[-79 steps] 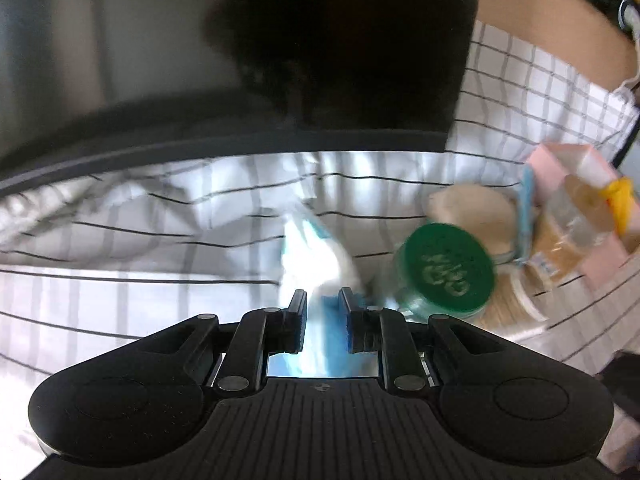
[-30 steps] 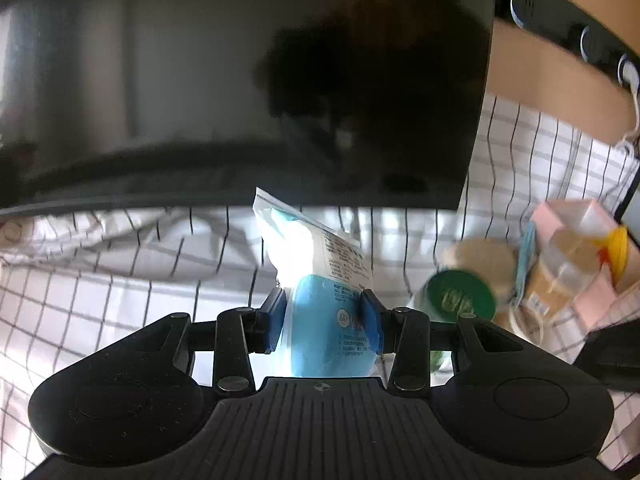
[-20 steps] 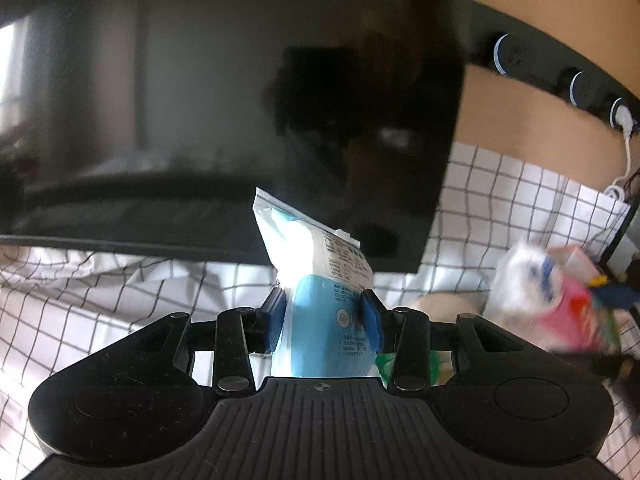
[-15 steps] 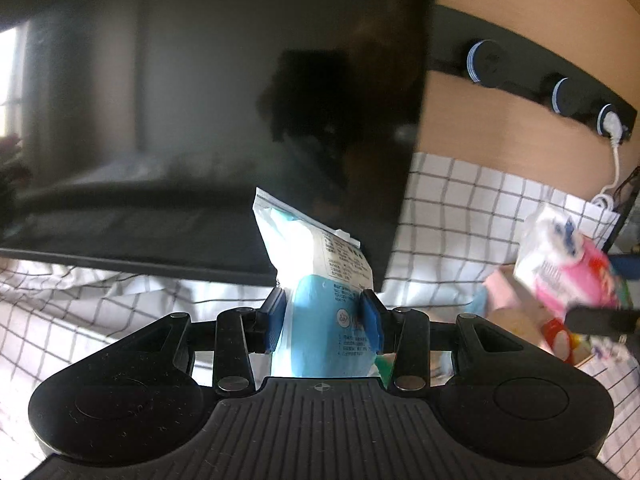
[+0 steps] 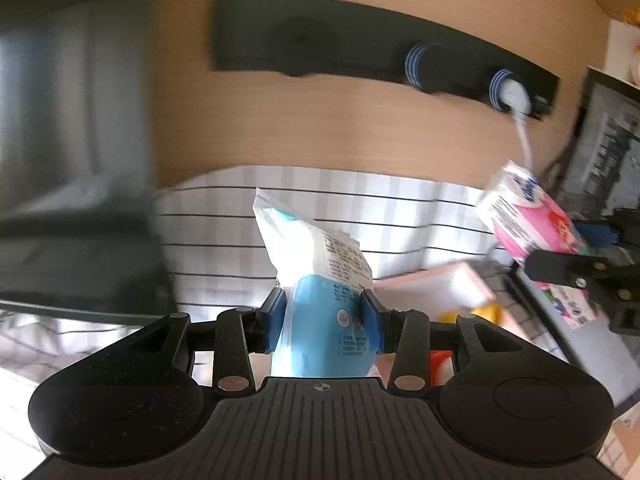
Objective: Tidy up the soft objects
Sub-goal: 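Carry both tissue packs over the pink box and open both tools to drop them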
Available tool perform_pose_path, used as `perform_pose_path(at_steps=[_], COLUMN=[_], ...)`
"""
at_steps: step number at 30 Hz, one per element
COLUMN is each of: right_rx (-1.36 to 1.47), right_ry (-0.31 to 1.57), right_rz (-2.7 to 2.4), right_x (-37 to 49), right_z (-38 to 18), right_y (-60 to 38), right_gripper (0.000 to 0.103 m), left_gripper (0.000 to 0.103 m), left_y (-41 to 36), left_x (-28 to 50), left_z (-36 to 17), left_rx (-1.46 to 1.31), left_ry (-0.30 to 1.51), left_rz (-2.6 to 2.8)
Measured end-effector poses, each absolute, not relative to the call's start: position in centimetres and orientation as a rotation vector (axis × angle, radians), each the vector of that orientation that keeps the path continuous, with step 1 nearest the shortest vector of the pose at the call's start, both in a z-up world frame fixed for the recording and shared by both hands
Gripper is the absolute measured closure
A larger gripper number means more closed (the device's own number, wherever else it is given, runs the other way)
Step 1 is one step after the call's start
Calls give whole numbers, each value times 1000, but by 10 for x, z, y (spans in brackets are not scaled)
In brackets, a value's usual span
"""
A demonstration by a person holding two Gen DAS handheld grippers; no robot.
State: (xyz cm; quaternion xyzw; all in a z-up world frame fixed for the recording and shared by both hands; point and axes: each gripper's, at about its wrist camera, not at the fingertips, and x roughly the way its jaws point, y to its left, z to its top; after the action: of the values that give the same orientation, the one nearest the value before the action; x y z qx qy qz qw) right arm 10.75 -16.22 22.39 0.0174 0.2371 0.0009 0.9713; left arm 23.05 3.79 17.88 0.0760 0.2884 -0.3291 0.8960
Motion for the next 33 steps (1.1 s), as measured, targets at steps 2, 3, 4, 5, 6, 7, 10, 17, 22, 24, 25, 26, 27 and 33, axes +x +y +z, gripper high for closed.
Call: perform_pose_path(at_steps=[2, 3, 4, 5, 6, 7, 10, 17, 22, 24, 25, 26, 27, 33], right_rx=[56, 63, 75, 93, 114, 135, 184, 262, 317, 357, 381, 408, 430, 398], right_ry=[472, 468, 463, 461, 463, 468, 495, 536, 561, 593, 609, 625, 643, 733], right_rz=[-31, -45, -60, -75, -86, -94, -120, -136, -117, -66, -47, -36, -35, -119], right_x=[102, 101, 99, 97, 96, 97, 101, 114, 129, 142, 148, 155, 161, 199], right_z=[219, 218, 215, 212, 207, 202, 189, 162, 151, 141, 136, 130, 123, 92], right_y=[-180, -188, -195, -202, -209, -215, -231, -254, -255, -253, -253, -254, -254, -250], right_gripper=[54, 54, 54, 54, 54, 54, 54, 54, 53, 53, 53, 53, 53, 53], left_gripper=[58, 58, 58, 58, 58, 58, 58, 54, 57, 57, 57, 57, 57, 57], left_y=[16, 5, -5, -15, -24, -33, -53, -94, -102, -97, -94, -91, -85, -47], left_x=[227, 225, 224, 224, 223, 223, 227, 248, 259, 262, 262, 261, 259, 233], left_z=[173, 169, 165, 161, 157, 152, 138, 98, 70, 65, 65, 66, 70, 103], left_rx=[164, 165, 166, 167, 169, 172, 178, 57, 64, 60, 72, 86, 96, 60], left_ry=[611, 622, 633, 647, 662, 677, 727, 869, 870, 882, 883, 872, 853, 766], left_rz=[-706, -718, -728, -739, -749, -758, -777, -909, -858, -863, -865, -865, -861, -839])
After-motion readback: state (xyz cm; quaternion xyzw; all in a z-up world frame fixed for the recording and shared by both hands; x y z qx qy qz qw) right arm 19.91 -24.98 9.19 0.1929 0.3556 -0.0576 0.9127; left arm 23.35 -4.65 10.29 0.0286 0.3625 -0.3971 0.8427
